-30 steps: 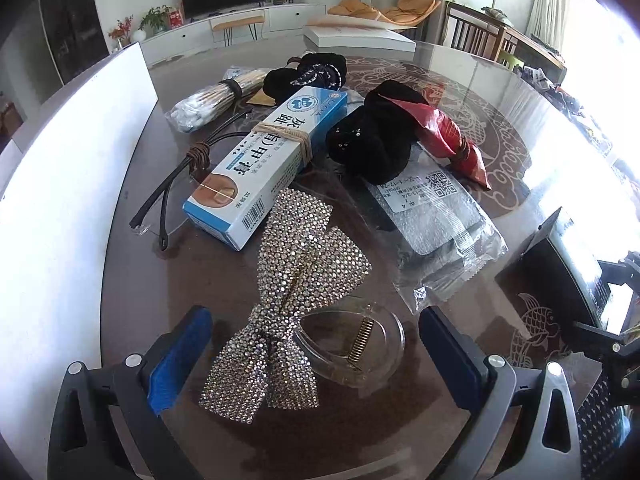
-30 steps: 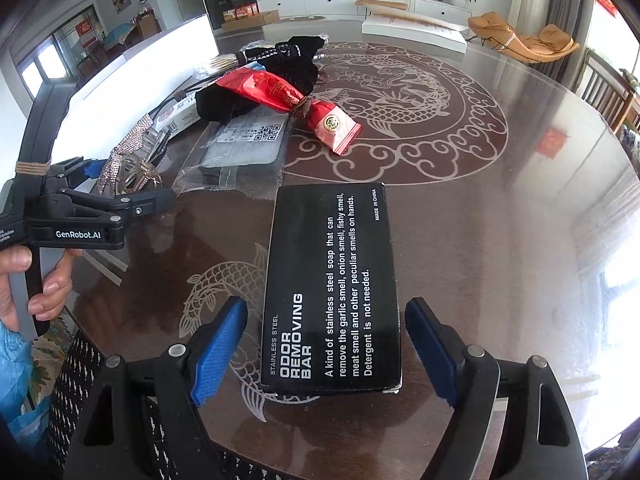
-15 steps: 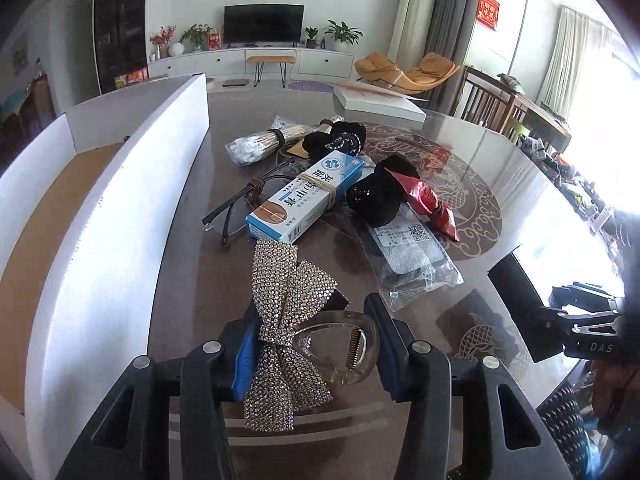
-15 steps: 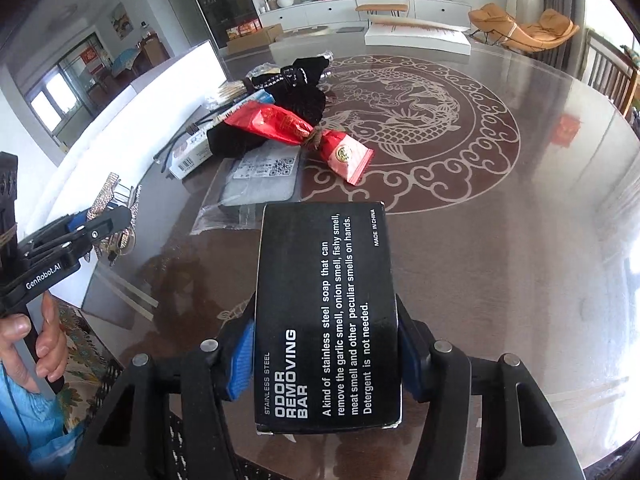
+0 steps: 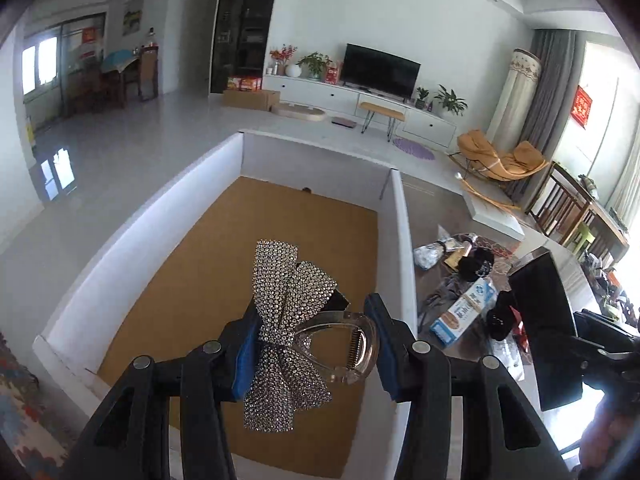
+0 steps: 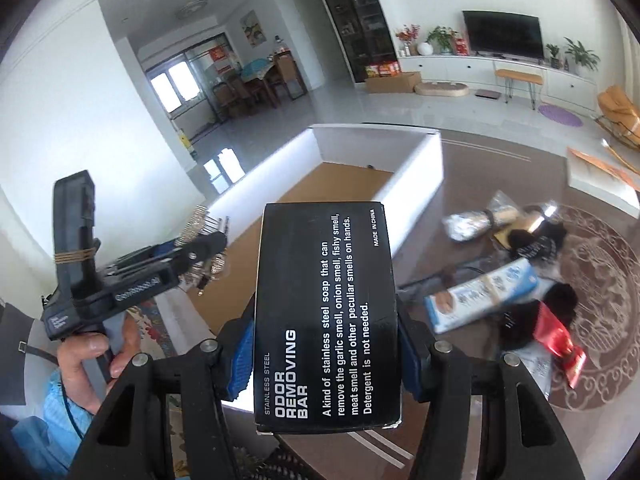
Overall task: Organize objects
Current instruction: 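Carry the bow clip and black box into the cardboard bin and release both, then move both open grippers back over the table items, then grasp the blue-white nail cream box with the left gripper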
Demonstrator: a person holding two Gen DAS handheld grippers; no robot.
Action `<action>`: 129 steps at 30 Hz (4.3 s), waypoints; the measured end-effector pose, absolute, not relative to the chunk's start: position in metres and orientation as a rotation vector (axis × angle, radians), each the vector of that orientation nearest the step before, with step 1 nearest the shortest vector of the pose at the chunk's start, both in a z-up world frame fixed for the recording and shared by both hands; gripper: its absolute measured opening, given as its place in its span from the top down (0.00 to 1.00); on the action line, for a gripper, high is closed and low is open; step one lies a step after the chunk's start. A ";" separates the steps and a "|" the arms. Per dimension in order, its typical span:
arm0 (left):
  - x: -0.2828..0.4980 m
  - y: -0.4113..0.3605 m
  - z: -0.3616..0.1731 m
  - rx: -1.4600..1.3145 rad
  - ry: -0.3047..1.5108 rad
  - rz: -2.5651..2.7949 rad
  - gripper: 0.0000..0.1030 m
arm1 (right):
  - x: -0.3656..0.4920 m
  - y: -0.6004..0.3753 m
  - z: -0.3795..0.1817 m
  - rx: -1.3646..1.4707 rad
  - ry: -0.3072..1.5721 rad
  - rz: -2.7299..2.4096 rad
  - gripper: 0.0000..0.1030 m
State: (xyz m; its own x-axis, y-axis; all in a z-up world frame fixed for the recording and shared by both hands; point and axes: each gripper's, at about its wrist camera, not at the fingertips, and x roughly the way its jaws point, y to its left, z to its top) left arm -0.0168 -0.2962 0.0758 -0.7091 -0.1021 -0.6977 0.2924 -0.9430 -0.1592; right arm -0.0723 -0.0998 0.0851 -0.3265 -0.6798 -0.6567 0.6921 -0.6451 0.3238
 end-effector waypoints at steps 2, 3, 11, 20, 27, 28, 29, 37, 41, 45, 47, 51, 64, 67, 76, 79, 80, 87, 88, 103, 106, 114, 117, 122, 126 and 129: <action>-0.020 -0.323 0.063 1.116 0.389 -2.604 0.52 | -0.075 -0.140 0.079 1.012 0.048 -1.995 0.43; -0.020 -0.334 0.056 1.135 0.394 -2.568 0.52 | -0.077 -0.156 0.074 1.026 0.051 -1.977 0.43; -0.011 -0.355 0.023 1.171 0.493 -2.460 0.35 | -0.073 -0.161 0.047 1.013 0.086 -2.001 0.24; -0.006 -0.224 0.066 1.109 0.410 -2.812 0.14 | -0.074 0.016 0.000 0.974 0.292 -2.386 0.17; -0.027 -0.081 0.009 1.406 0.260 -2.942 0.00 | -0.074 0.123 -0.057 1.258 0.266 -2.476 0.17; -0.032 -0.067 -0.007 1.446 0.225 -2.930 0.00 | -0.074 0.130 -0.063 1.290 0.275 -2.477 0.17; -0.039 -0.057 -0.022 1.480 0.179 -2.907 0.00 | -0.075 0.135 -0.069 1.314 0.284 -2.481 0.17; -0.068 -0.036 -0.068 1.560 -0.047 -2.810 0.00 | -0.089 0.151 -0.077 1.313 0.236 -2.528 0.00; -0.083 -0.041 -0.068 1.566 -0.087 -2.800 0.00 | -0.091 0.151 -0.078 1.301 0.224 -2.540 0.00; -0.095 -0.042 -0.071 1.580 -0.098 -2.828 0.00 | -0.093 0.150 -0.079 1.298 0.220 -2.546 0.00; -0.099 -0.041 -0.071 1.572 -0.117 -2.859 0.00 | -0.094 0.150 -0.080 1.297 0.220 -2.547 0.00; -0.106 -0.038 -0.071 1.545 -0.120 -2.881 0.00 | -0.094 0.149 -0.080 1.296 0.220 -2.549 0.00; -0.106 -0.038 -0.073 1.488 -0.101 -2.897 0.00 | -0.094 0.149 -0.080 1.295 0.220 -2.550 0.00; -0.106 -0.038 -0.073 1.488 -0.100 -2.896 0.00 | -0.094 0.149 -0.080 1.295 0.220 -2.550 0.00; -0.105 -0.038 -0.073 1.482 -0.098 -2.895 0.00 | -0.094 0.149 -0.081 1.295 0.220 -2.550 0.00; -0.105 -0.038 -0.073 1.482 -0.098 -2.894 0.00 | -0.094 0.149 -0.081 1.294 0.220 -2.551 0.00; -0.106 -0.038 -0.073 1.482 -0.097 -2.894 0.00 | -0.094 0.149 -0.081 1.294 0.220 -2.550 0.00; -0.106 -0.038 -0.073 1.482 -0.098 -2.895 0.00 | -0.094 0.149 -0.081 1.294 0.219 -2.553 0.00; -0.106 -0.038 -0.073 1.482 -0.097 -2.895 0.00 | -0.094 0.149 -0.081 1.294 0.219 -2.553 0.00; -0.105 -0.039 -0.073 1.479 -0.093 -2.893 0.00 | -0.094 0.149 -0.081 1.293 0.218 -2.554 0.00; -0.105 -0.039 -0.073 1.479 -0.094 -2.894 0.00 | -0.094 0.148 -0.081 1.293 0.218 -2.554 0.00; -0.101 -0.044 -0.066 1.413 -0.071 -2.911 0.00 | -0.093 0.149 -0.081 1.293 0.216 -2.557 0.00; -0.106 -0.051 -0.052 1.385 -0.026 -2.930 0.00 | -0.093 0.149 -0.081 1.293 0.217 -2.557 0.00; -0.145 -0.060 -0.041 1.389 -0.066 -2.868 0.00 | -0.093 0.149 -0.081 1.292 0.217 -2.558 0.00; -0.174 -0.063 -0.065 1.512 -0.062 -2.827 0.00 | -0.093 0.150 -0.081 1.292 0.215 -2.559 0.00; -0.186 -0.063 -0.067 1.538 -0.005 -2.864 0.02 | -0.092 0.150 -0.081 1.290 0.210 -2.559 0.00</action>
